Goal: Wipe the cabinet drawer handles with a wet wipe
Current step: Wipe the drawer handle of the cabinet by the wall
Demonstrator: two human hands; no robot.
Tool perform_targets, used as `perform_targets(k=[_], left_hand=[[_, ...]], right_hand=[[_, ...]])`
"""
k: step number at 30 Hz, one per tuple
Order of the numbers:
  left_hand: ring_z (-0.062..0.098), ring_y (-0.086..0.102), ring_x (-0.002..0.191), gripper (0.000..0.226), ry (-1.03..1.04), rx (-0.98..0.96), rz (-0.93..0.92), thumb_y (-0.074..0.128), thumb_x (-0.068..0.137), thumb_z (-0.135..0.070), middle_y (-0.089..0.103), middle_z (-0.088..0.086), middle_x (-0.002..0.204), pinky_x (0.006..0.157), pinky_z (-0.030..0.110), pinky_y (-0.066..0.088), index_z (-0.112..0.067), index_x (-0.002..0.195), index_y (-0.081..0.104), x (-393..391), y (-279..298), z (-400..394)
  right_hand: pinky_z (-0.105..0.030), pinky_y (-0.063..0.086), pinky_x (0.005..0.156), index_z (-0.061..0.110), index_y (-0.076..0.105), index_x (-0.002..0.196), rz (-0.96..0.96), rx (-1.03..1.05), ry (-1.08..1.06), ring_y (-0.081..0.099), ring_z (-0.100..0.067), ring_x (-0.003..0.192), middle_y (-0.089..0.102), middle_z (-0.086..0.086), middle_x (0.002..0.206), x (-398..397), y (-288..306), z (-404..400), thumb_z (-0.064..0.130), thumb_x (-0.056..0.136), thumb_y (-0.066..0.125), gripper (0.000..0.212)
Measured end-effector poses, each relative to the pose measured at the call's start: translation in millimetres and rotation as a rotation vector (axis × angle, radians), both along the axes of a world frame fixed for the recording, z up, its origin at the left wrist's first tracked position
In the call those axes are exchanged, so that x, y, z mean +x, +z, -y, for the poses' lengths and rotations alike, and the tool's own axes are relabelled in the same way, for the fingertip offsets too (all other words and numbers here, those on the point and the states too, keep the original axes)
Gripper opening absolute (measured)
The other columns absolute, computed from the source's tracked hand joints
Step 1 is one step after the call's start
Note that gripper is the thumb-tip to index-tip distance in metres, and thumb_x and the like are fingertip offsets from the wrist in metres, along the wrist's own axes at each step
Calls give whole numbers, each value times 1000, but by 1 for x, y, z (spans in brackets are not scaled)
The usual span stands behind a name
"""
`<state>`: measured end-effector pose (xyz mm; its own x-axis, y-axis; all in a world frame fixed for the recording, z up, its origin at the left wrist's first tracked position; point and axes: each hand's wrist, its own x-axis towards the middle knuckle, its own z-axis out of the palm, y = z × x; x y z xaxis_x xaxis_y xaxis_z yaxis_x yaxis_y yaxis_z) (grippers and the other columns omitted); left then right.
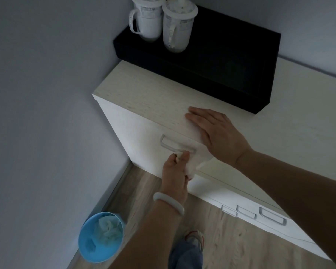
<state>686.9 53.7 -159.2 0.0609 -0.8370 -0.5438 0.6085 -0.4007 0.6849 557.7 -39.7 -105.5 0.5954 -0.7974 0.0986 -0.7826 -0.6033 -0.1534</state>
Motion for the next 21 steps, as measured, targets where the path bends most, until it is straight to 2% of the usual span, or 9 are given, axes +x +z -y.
perform_targets(k=[2,5,8,10,14,18,21], left_hand=[[4,39,46,24,-19,-25,-62,50,100,-16,48,-11,52,44,17,34,-14,77,54,-2,2,-1],[4,38,46,15,-10,-39,-175,48,101,-18,47,-8,53,45,17,34,-7,96,57,-11,1,-2],[4,33,43,17,-19,-66,-308,51,98,-19,41,-7,50,43,16,32,-10,84,53,-9,-4,-2],[4,33,43,16,-55,-70,-332,56,91,-22,43,-4,55,41,16,31,-9,83,54,-1,-7,-1],[10,36,51,20,-157,-83,-196,61,87,-23,45,9,78,47,21,31,-4,91,61,21,-11,5],[15,35,59,17,-122,-109,-114,62,86,-24,41,5,71,54,26,30,-9,83,71,55,-15,19],[11,29,46,19,-169,-146,14,54,95,-18,35,-1,50,47,24,27,-1,91,63,75,-15,27]], right_hand=[[-31,18,116,22,36,147,-5,-4,1,30,-15,140,33,5,154,0,0,0,23,97,32,50],[-30,16,117,23,36,147,-7,-1,-2,29,-14,140,33,5,154,0,0,0,21,97,36,51],[-32,18,117,23,35,147,-4,7,-5,29,-14,140,32,5,154,0,0,-1,21,96,35,51],[-33,19,117,23,35,147,-4,10,-9,29,-14,140,33,5,154,0,0,-1,24,95,32,52],[-36,22,117,23,34,148,-12,7,-1,30,-15,140,33,5,154,-1,0,-1,25,95,30,53],[-35,23,116,23,36,147,9,3,1,32,-14,140,34,6,154,-1,0,-1,25,97,31,51],[-35,25,115,22,37,146,20,2,12,34,-15,138,35,6,153,1,1,-1,26,96,30,51]])
